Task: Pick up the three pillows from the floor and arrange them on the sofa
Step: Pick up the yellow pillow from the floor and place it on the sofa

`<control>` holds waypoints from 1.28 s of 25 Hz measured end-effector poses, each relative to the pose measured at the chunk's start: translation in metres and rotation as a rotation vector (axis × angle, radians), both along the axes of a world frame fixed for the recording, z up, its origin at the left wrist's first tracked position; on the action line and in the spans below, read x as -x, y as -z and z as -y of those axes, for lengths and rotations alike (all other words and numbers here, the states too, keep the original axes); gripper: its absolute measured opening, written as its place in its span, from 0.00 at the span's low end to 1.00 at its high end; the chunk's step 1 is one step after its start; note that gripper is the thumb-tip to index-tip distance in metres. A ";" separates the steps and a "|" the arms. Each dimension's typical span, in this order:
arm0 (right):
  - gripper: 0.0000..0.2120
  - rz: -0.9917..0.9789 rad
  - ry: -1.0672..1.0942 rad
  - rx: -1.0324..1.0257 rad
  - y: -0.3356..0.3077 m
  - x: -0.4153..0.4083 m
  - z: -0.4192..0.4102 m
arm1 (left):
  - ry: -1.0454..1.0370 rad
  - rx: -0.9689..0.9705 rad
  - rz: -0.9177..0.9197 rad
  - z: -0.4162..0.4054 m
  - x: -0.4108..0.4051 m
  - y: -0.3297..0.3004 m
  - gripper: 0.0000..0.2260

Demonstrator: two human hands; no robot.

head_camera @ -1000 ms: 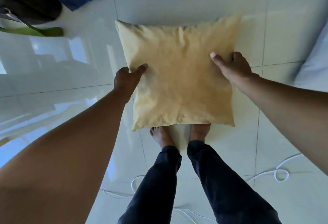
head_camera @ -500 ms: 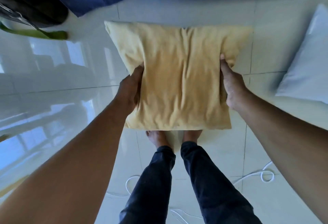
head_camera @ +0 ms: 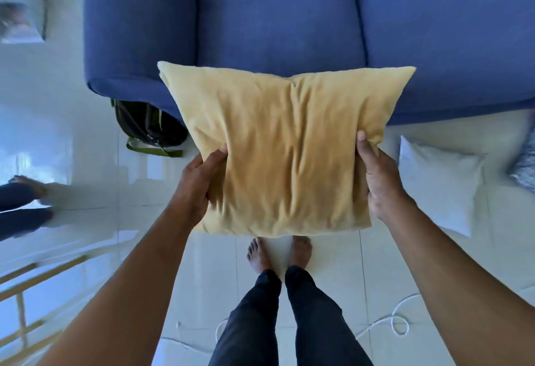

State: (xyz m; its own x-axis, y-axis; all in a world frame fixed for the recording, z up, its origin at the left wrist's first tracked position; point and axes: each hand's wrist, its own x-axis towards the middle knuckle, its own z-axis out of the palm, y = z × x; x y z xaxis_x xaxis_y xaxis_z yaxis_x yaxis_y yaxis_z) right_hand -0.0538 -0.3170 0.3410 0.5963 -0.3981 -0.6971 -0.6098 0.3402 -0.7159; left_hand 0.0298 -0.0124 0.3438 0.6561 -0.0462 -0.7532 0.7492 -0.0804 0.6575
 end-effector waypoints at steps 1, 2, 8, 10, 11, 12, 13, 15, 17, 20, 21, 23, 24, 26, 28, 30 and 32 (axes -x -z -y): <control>0.31 0.051 0.007 -0.003 -0.028 -0.005 0.005 | 0.002 0.016 0.042 0.003 -0.003 -0.028 0.18; 0.29 0.097 0.017 -0.007 -0.052 -0.008 0.009 | 0.006 0.028 0.086 0.007 -0.007 -0.053 0.17; 0.43 0.326 -0.012 -0.011 -0.148 -0.042 0.032 | 0.027 0.056 0.292 0.006 -0.040 -0.150 0.23; 0.43 0.356 -0.048 -0.013 -0.170 -0.061 0.038 | 0.032 0.081 0.320 0.001 -0.062 -0.167 0.25; 0.42 0.368 -0.061 -0.014 -0.179 -0.072 0.040 | 0.037 0.096 0.331 0.001 -0.075 -0.173 0.25; 0.42 0.383 -0.065 -0.014 -0.185 -0.083 0.041 | 0.049 0.105 0.341 0.001 -0.086 -0.175 0.25; 0.42 0.403 -0.065 -0.013 -0.190 -0.096 0.043 | 0.058 0.112 0.352 0.000 -0.101 -0.177 0.24; 0.43 0.432 -0.064 -0.001 -0.199 -0.129 0.047 | 0.074 0.128 0.370 0.001 -0.138 -0.178 0.23; 0.48 0.438 -0.058 0.020 -0.205 -0.167 0.051 | 0.093 0.127 0.385 0.002 -0.180 -0.178 0.26; 0.46 0.445 -0.033 0.008 -0.215 -0.223 0.056 | 0.098 0.139 0.380 0.004 -0.241 -0.178 0.36; 0.44 0.447 -0.027 0.006 -0.217 -0.237 0.057 | 0.099 0.146 0.378 0.005 -0.257 -0.178 0.37; 0.38 0.454 -0.006 0.009 -0.219 -0.269 0.060 | 0.118 0.151 0.391 0.007 -0.296 -0.177 0.34; 0.36 0.444 0.007 0.011 -0.220 -0.283 0.061 | 0.133 0.146 0.397 0.008 -0.313 -0.176 0.32; 0.36 0.422 0.029 0.019 -0.223 -0.309 0.064 | 0.124 0.135 0.391 0.014 -0.343 -0.175 0.31; 0.34 0.398 0.050 0.034 -0.220 -0.338 0.070 | 0.109 0.100 0.399 0.022 -0.373 -0.176 0.31; 0.23 0.375 0.078 0.053 -0.213 -0.367 0.076 | 0.109 0.058 0.404 0.032 -0.399 -0.175 0.30; 0.10 0.339 0.111 0.092 -0.203 -0.400 0.085 | 0.070 -0.011 0.388 0.045 -0.425 -0.170 0.26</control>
State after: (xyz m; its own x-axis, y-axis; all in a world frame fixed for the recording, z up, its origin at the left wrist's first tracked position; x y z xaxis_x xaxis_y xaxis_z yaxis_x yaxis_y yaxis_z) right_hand 0.3465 -0.4022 0.5439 0.7369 -0.5252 -0.4257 -0.2958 0.3157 -0.9016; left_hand 0.4544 -0.0571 0.5142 0.8877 -0.0944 -0.4506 0.4375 -0.1313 0.8896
